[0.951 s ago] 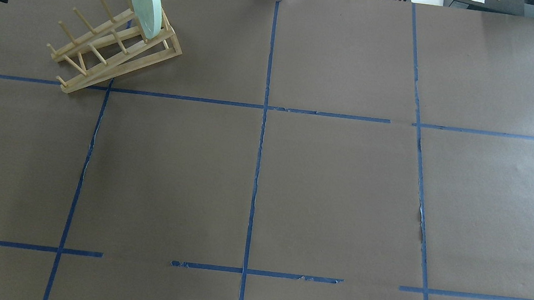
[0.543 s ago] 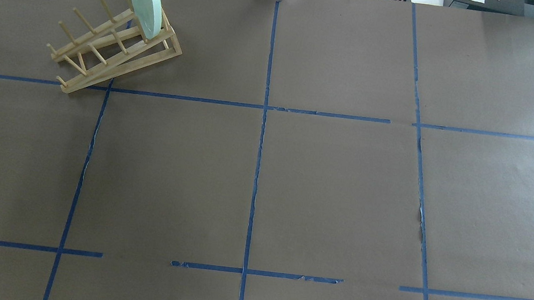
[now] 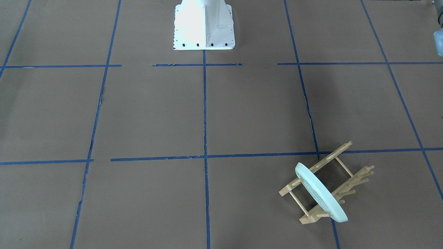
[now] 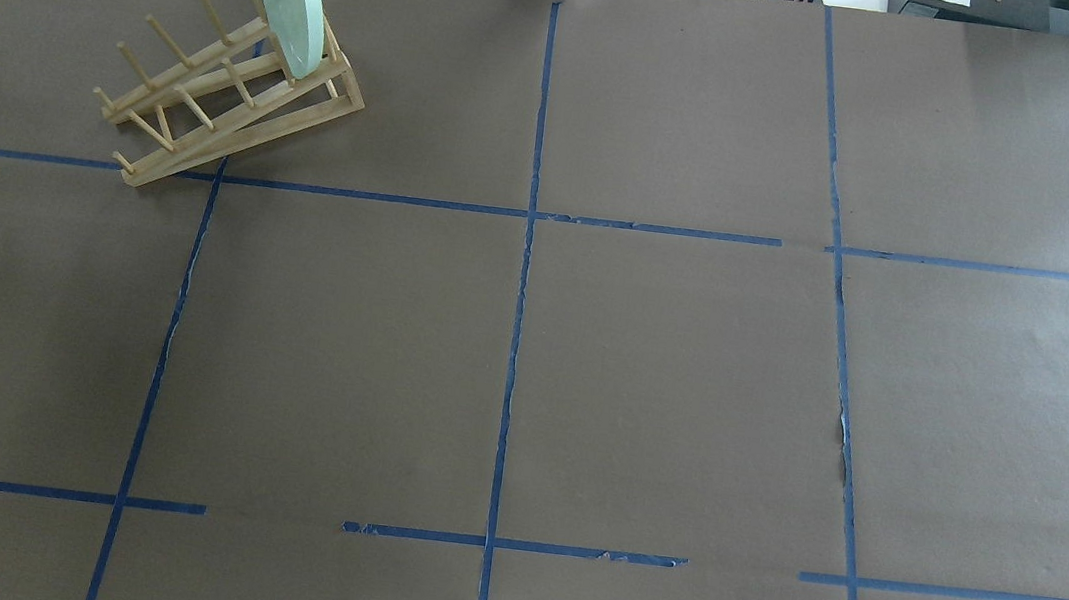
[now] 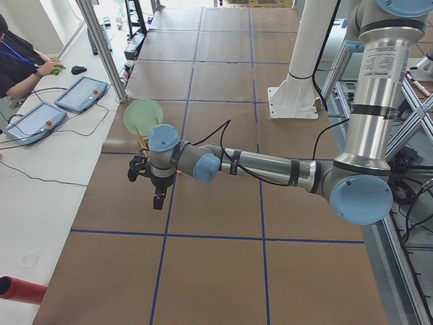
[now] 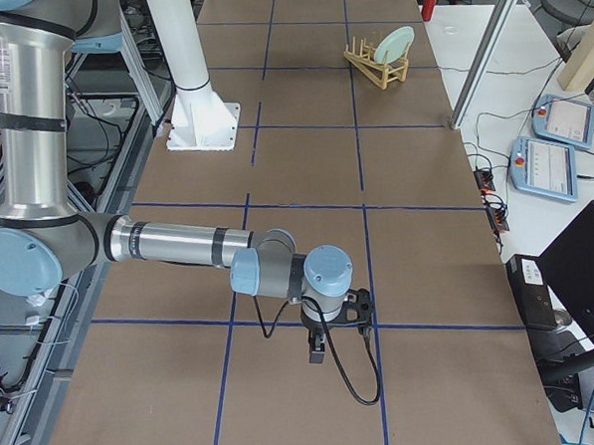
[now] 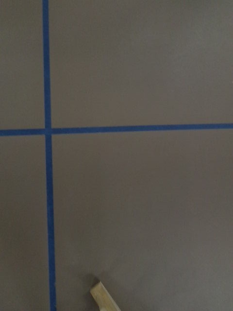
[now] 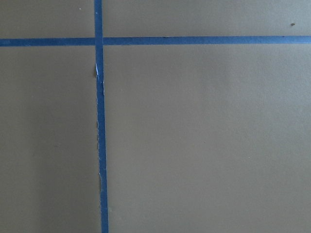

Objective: Place plate on rack

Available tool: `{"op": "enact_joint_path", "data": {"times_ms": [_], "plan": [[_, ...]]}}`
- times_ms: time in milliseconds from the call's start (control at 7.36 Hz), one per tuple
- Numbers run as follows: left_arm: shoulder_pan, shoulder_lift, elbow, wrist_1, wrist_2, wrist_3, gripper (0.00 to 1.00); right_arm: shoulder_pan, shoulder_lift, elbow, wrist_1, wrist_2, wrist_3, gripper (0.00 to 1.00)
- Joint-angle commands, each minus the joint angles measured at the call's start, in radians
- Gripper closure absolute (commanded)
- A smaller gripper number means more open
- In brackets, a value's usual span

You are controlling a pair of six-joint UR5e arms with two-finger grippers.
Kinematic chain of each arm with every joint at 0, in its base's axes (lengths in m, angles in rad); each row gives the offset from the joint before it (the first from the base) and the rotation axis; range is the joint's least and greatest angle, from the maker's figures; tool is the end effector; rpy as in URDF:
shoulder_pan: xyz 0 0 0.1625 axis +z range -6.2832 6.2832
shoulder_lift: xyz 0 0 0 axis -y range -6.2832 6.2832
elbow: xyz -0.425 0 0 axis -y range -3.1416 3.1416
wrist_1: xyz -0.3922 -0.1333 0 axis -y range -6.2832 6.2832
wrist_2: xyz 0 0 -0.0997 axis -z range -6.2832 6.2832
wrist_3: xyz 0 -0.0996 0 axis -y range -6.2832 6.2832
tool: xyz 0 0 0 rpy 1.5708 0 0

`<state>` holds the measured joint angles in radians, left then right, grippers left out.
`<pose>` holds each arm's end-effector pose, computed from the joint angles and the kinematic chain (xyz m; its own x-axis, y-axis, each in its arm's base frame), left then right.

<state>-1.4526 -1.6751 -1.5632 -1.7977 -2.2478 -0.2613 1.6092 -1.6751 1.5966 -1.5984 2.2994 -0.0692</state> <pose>-0.0051 -0.5583 0.5892 0.7539 0.0367 -0.6559 0.0859 0.9844 0.1538 0.0838 -0.4351 0.7004 0.7437 0.0302 0.6678 0.0133 0.9981 -0.0599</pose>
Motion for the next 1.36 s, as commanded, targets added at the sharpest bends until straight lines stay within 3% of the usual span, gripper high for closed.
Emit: {"op": "enact_joint_path", "data": {"times_ms": [0, 407, 815, 1222], "plan": [[-0.054, 0.011, 0.104, 0.027, -0.01, 0.196, 0.0, 0.0, 0.0, 0.0, 0.0, 0.0, 0.0, 0.0], [-0.071, 0.116, 0.085, 0.047, -0.107, 0.235, 0.0, 0.0, 0.0, -0.001, 0.0, 0.0, 0.0, 0.0], [-0.097, 0.218, -0.058, 0.058, -0.107, 0.235, 0.0, 0.0, 0.0, 0.0, 0.0, 0.0, 0.0, 0.0], [-0.159, 0.221, -0.087, 0.058, -0.107, 0.235, 0.0, 0.0, 0.0, 0.0, 0.0, 0.0, 0.0, 0.0]]}}
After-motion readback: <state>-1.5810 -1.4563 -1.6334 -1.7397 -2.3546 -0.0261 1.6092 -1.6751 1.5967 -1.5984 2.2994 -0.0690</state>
